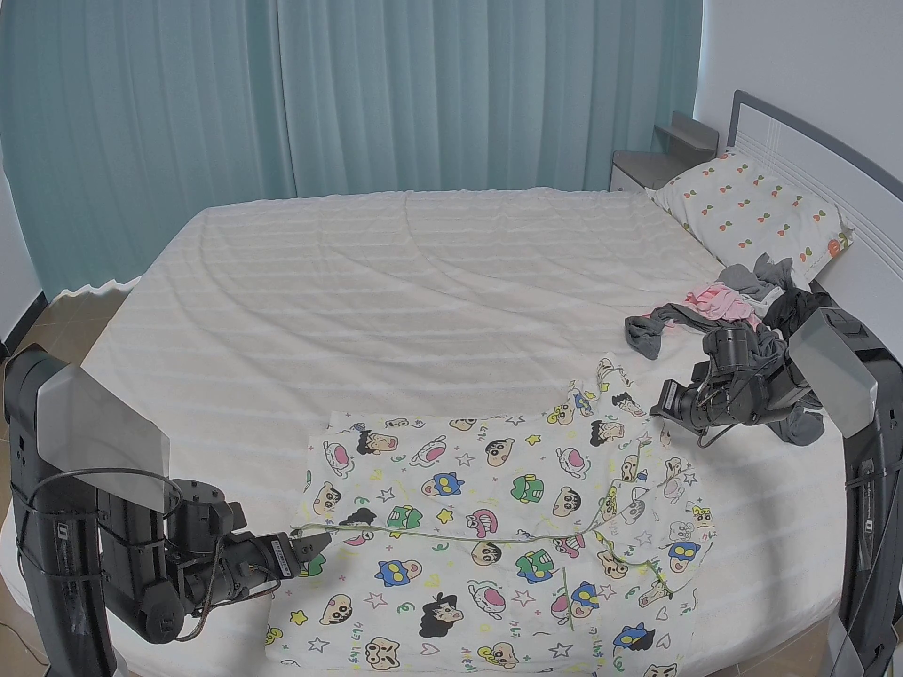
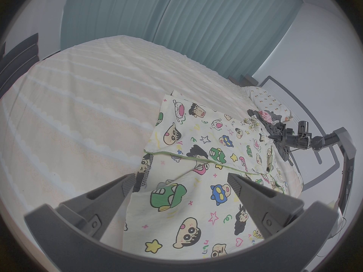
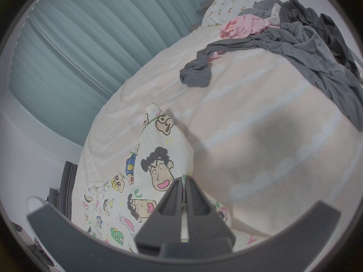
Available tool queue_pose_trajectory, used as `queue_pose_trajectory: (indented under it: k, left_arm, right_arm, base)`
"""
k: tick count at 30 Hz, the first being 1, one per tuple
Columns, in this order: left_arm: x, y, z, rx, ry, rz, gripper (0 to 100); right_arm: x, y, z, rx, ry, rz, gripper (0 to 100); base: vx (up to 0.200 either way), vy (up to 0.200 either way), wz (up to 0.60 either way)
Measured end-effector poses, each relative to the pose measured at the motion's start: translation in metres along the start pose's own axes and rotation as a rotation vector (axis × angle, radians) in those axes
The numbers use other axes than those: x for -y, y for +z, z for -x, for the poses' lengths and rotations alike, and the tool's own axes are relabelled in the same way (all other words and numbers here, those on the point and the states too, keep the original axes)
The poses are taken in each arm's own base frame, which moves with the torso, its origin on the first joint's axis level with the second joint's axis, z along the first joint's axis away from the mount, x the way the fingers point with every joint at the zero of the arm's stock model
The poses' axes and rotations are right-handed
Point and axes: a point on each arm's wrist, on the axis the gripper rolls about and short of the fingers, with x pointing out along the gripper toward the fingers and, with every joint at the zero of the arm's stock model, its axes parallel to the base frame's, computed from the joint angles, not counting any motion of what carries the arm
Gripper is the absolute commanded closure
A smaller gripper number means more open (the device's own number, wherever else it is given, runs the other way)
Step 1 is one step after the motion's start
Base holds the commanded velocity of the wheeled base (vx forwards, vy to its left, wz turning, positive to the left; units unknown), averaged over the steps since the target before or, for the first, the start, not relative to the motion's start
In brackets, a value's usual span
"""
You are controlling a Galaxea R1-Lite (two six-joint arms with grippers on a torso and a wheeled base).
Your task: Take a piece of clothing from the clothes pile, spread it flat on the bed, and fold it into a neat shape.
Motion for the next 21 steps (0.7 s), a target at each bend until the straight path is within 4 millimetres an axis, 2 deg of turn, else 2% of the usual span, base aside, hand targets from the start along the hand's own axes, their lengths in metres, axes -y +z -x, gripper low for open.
queue_pose_trajectory:
  k: [7,15,16,21]
  left_arm:
    - [0.000,0.000,0.000,0.001,0.001,0.000,0]
    - [0.000,0.000,0.000,0.001,0.001,0.000,0]
    - [0.000,0.000,0.000,0.001,0.001,0.000,0]
    - [0.000,0.000,0.000,0.003,0.001,0.000,0]
  right_arm:
    - [0.008,-0.009,0.007,-0.031,-0.030,0.001,100]
    - [0.008,-0.015,0.011,-0.045,-0.060,0.011,100]
    - [0.008,-0.015,0.012,-0.041,-0.065,0.013,0]
    - [0.003,-0.014,0.015,-0.022,-0.077,0.020,0]
  base:
    - [0.000,0.000,0.00]
    - [0.000,0.000,0.00]
    - [0.000,0.000,0.00]
    - [0.000,0.000,0.00]
